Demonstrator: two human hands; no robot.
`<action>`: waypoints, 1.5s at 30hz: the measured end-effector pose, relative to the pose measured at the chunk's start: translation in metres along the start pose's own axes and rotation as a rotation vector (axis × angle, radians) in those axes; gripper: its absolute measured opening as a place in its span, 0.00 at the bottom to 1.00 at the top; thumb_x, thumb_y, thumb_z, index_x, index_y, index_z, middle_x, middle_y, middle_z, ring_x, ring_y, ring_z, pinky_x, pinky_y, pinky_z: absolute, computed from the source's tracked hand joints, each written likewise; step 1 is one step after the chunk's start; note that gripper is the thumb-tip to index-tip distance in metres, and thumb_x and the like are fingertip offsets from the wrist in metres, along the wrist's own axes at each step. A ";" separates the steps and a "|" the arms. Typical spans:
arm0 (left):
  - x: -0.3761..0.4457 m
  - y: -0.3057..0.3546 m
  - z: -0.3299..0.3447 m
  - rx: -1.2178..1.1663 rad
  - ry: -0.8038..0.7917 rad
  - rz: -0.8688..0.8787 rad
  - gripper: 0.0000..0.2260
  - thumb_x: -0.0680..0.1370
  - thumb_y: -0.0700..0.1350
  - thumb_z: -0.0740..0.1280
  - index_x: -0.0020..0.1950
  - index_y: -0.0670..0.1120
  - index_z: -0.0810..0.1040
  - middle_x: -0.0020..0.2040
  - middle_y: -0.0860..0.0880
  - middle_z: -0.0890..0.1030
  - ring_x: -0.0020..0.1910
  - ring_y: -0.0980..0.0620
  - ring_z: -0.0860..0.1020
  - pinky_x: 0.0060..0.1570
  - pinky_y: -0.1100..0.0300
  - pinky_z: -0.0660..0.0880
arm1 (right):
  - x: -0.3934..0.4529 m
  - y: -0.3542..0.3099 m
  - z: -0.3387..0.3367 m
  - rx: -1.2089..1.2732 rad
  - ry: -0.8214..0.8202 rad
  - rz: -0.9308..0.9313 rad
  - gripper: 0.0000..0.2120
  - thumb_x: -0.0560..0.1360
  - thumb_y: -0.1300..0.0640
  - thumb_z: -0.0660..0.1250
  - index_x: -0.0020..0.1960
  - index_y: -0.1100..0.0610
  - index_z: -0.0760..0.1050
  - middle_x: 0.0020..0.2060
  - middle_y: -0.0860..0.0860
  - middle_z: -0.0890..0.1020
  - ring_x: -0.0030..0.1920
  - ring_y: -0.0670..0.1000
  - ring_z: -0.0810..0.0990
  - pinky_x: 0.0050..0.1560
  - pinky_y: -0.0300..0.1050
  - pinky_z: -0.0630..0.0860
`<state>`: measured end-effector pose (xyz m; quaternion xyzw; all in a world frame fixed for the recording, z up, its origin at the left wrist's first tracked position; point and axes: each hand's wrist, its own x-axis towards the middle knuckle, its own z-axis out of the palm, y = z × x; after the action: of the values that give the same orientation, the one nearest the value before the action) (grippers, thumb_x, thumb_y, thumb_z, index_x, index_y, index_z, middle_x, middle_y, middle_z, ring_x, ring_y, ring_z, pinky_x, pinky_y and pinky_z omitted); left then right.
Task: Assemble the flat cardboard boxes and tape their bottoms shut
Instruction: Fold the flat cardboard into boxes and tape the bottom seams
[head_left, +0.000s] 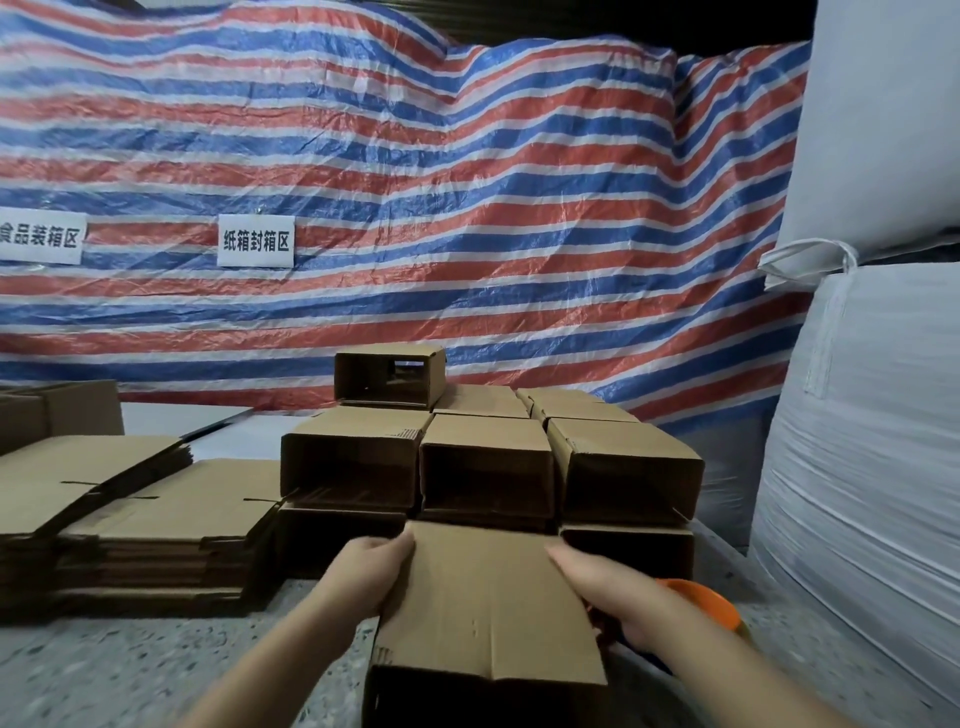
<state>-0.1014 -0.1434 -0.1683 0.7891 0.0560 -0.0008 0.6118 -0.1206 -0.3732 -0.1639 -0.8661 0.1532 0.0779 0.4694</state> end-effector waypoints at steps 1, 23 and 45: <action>0.003 -0.007 0.000 0.001 -0.009 -0.049 0.17 0.81 0.54 0.65 0.58 0.41 0.81 0.45 0.45 0.82 0.44 0.49 0.80 0.35 0.60 0.74 | 0.003 0.004 0.004 -0.008 -0.006 0.025 0.33 0.80 0.31 0.53 0.74 0.53 0.69 0.65 0.54 0.76 0.67 0.57 0.73 0.63 0.50 0.69; -0.057 0.084 -0.056 -0.160 0.215 0.525 0.08 0.81 0.51 0.59 0.52 0.51 0.76 0.46 0.48 0.78 0.45 0.49 0.78 0.42 0.51 0.77 | -0.077 -0.083 -0.020 0.390 0.066 -0.508 0.15 0.83 0.41 0.53 0.55 0.46 0.76 0.47 0.45 0.84 0.53 0.46 0.78 0.56 0.45 0.71; 0.218 0.117 -0.122 0.008 0.349 0.341 0.15 0.83 0.50 0.52 0.44 0.44 0.72 0.40 0.46 0.73 0.39 0.51 0.71 0.36 0.56 0.64 | 0.134 -0.258 0.043 0.208 0.107 -0.378 0.32 0.84 0.40 0.42 0.82 0.57 0.50 0.80 0.57 0.57 0.79 0.58 0.58 0.77 0.56 0.56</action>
<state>0.1172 -0.0355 -0.0403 0.7778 0.0271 0.2386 0.5809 0.0933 -0.2312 -0.0215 -0.8292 0.0198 -0.0738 0.5537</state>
